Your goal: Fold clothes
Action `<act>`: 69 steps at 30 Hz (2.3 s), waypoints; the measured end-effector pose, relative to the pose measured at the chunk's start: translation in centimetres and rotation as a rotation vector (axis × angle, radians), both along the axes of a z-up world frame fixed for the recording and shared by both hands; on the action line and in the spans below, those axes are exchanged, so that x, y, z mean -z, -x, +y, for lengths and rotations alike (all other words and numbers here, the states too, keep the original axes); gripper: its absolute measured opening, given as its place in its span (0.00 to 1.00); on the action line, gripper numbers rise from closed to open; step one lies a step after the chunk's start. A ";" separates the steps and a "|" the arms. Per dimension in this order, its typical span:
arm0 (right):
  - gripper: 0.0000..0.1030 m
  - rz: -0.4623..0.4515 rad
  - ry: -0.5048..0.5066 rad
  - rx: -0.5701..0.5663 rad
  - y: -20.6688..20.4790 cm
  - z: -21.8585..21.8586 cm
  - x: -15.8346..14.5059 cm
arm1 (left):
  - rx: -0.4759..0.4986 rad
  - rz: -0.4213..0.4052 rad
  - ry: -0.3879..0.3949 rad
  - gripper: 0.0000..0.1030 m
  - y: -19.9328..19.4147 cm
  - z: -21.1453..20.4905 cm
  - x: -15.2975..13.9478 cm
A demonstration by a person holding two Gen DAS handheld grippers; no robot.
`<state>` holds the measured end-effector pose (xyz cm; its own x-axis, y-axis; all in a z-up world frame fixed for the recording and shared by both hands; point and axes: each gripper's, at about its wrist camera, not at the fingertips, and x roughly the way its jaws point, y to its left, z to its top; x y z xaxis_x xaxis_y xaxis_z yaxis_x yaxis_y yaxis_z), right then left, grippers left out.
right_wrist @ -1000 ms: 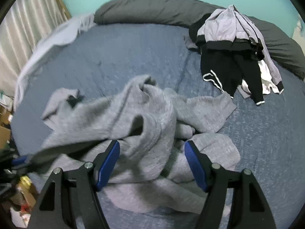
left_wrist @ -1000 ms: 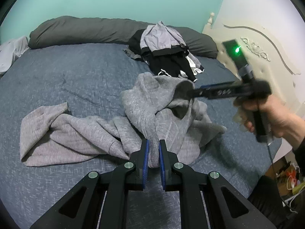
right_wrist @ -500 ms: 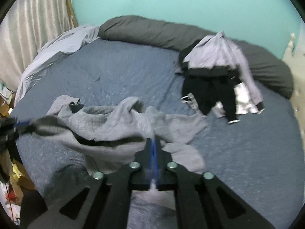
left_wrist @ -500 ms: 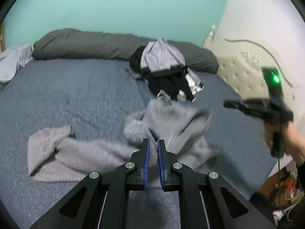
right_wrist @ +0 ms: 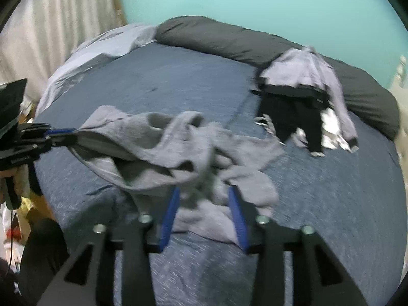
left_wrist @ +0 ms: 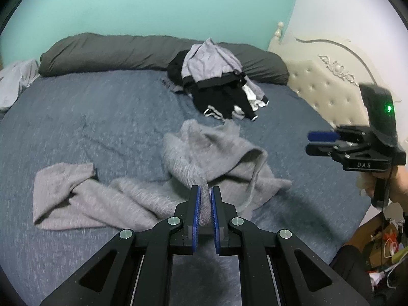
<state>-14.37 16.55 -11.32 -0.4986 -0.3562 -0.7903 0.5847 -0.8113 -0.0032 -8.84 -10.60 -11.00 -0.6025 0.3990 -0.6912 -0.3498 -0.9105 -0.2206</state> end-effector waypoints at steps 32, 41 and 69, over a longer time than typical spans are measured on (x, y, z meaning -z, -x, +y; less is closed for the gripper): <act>0.28 0.008 -0.398 -0.321 6.1 -16.1 13.3 | -0.017 -0.050 -0.101 0.09 0.5 -3.0 3.4; 0.06 0.083 -0.260 -0.202 6.4 -13.2 7.8 | -0.046 -0.049 -0.083 0.09 0.6 -2.9 3.1; 0.01 0.207 -0.064 0.033 2.8 -1.8 -8.1 | 0.001 -0.036 0.087 0.47 0.3 6.6 2.6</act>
<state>-17.14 14.75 -3.21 -0.6631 -0.2892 -0.6905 0.5392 -0.8243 -0.1725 -9.12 -4.03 -13.56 -0.5764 0.3368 -0.7445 -0.3436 -0.9265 -0.1531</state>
